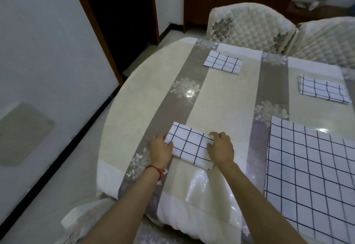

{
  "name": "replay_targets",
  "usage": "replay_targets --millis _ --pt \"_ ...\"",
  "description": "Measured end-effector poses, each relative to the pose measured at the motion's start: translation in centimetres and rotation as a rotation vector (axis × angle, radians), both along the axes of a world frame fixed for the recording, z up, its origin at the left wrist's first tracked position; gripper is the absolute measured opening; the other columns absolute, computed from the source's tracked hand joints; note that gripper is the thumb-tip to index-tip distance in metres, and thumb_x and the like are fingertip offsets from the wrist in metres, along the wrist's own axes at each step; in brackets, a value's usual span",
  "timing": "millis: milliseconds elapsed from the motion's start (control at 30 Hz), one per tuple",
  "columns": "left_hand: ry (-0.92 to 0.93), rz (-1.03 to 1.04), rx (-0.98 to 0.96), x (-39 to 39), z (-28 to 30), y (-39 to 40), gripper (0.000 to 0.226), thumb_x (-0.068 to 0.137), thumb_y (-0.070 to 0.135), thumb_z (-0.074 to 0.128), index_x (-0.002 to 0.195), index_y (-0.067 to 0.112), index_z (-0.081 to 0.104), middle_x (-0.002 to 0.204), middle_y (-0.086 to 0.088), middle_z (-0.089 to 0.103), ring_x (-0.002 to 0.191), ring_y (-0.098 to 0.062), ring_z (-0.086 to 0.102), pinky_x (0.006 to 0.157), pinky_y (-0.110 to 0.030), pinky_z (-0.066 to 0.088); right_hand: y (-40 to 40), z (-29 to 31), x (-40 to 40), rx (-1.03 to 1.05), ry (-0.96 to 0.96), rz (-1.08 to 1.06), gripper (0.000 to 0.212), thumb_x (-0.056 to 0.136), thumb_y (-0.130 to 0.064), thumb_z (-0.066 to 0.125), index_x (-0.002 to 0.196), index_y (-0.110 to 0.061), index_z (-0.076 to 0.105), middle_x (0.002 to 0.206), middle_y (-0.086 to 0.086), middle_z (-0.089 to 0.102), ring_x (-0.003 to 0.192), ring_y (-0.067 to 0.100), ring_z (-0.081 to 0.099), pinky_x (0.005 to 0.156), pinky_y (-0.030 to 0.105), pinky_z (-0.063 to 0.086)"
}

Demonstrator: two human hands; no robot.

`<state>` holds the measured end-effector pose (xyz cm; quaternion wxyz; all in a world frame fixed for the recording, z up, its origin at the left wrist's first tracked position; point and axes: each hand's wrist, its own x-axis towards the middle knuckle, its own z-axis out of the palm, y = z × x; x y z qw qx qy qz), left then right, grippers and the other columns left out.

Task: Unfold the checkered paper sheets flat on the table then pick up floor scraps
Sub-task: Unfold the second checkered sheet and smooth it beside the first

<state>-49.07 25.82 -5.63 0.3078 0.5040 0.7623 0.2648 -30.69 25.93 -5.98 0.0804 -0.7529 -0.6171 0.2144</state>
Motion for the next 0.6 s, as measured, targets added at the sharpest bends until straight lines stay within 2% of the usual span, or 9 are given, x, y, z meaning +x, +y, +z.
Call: replay_targets --millis 100,167,233,267,333,400,467,533,600 --pt "-0.101 0.009 -0.043 -1.2 0.0 0.3 0.015 0.080 0.000 0.057 0.089 -0.007 0.067 0.084 -0.024 0.067 0.079 -0.029 0.059 0.068 -0.030 0.042 -1.0 -0.2 -0.1 -0.008 0.120 -0.117 0.035 0.088 -0.016 0.049 0.123 -0.011 0.054 0.120 0.011 0.055 0.115 0.028 0.047 0.092 0.034 0.038" --pt "-0.161 -0.007 -0.092 -1.9 0.1 0.2 0.015 0.081 0.003 0.060 0.088 -0.005 0.070 0.084 -0.025 0.070 0.075 -0.028 0.061 0.067 -0.031 0.044 -1.7 -0.2 -0.1 -0.011 0.203 -0.172 0.028 0.087 -0.016 0.051 0.113 -0.008 0.059 0.108 0.011 0.057 0.107 0.028 0.051 0.082 0.032 0.041" --pt "-0.180 0.002 -0.121 -2.2 0.3 0.1 0.015 0.082 0.009 0.064 0.084 -0.005 0.071 0.086 -0.025 0.071 0.076 -0.028 0.062 0.069 -0.032 0.046 -2.5 0.0 -0.1 0.002 0.307 -0.226 0.015 0.085 -0.015 0.053 0.094 -0.008 0.062 0.093 0.008 0.055 0.092 0.026 0.054 0.064 0.026 0.038" --pt "-0.206 0.009 -0.116 -2.3 0.6 0.0 0.016 0.082 0.010 0.065 0.082 -0.005 0.070 0.086 -0.023 0.071 0.076 -0.025 0.061 0.068 -0.030 0.044 -2.9 0.2 0.0 0.005 0.355 -0.255 0.008 0.085 -0.015 0.054 0.086 -0.009 0.060 0.088 0.007 0.055 0.084 0.024 0.054 0.058 0.024 0.035" --pt "-0.268 0.012 -0.079 -2.1 1.5 -0.1 0.013 0.082 0.010 0.066 0.083 -0.003 0.069 0.082 -0.016 0.069 0.071 -0.019 0.057 0.063 -0.021 0.042 -3.7 0.6 0.2 0.012 0.426 -0.299 0.007 0.084 -0.015 0.055 0.079 -0.010 0.056 0.087 0.009 0.058 0.076 0.021 0.053 0.055 0.019 0.034" --pt "-0.286 0.000 -0.008 -2.0 3.0 -0.3 0.010 0.081 0.009 0.067 0.081 0.000 0.069 0.074 -0.007 0.064 0.061 -0.007 0.054 0.051 -0.006 0.040 -4.4 1.3 0.4 0.020 0.448 -0.304 0.007 0.084 -0.015 0.056 0.083 -0.008 0.058 0.090 0.011 0.060 0.079 0.023 0.055 0.059 0.023 0.039" --pt "-0.265 -0.063 0.075 -1.7 4.8 -0.6 0.011 0.080 0.009 0.068 0.080 -0.001 0.071 0.071 -0.004 0.064 0.058 -0.002 0.054 0.049 0.000 0.038 -4.7 2.2 0.6 0.036 0.430 -0.271 0.021 0.084 -0.017 0.059 0.103 -0.009 0.061 0.105 0.009 0.061 0.098 0.025 0.057 0.080 0.032 0.046" --pt "-0.217 -0.178 0.137 -1.2 6.7 -0.9 0.012 0.081 0.013 0.067 0.081 0.003 0.074 0.074 -0.004 0.069 0.062 -0.008 0.058 0.052 -0.003 0.039 -4.8 3.7 0.5 0.083 0.462 -0.229 0.041 0.086 -0.020 0.060 0.126 -0.012 0.053 0.125 0.005 0.056 0.118 0.023 0.049 0.101 0.035 0.039" --pt "-0.150 -0.297 0.182 -0.8 8.6 -1.2 0.012 0.082 0.019 0.066 0.084 0.010 0.075 0.075 -0.001 0.072 0.065 -0.007 0.060 0.058 -0.009 0.040 -4.7 6.0 0.3 0.215 0.509 -0.138 0.048 0.087 -0.022 0.060 0.133 -0.018 0.046 0.135 0.000 0.050 0.126 0.018 0.042 0.104 0.027 0.032"
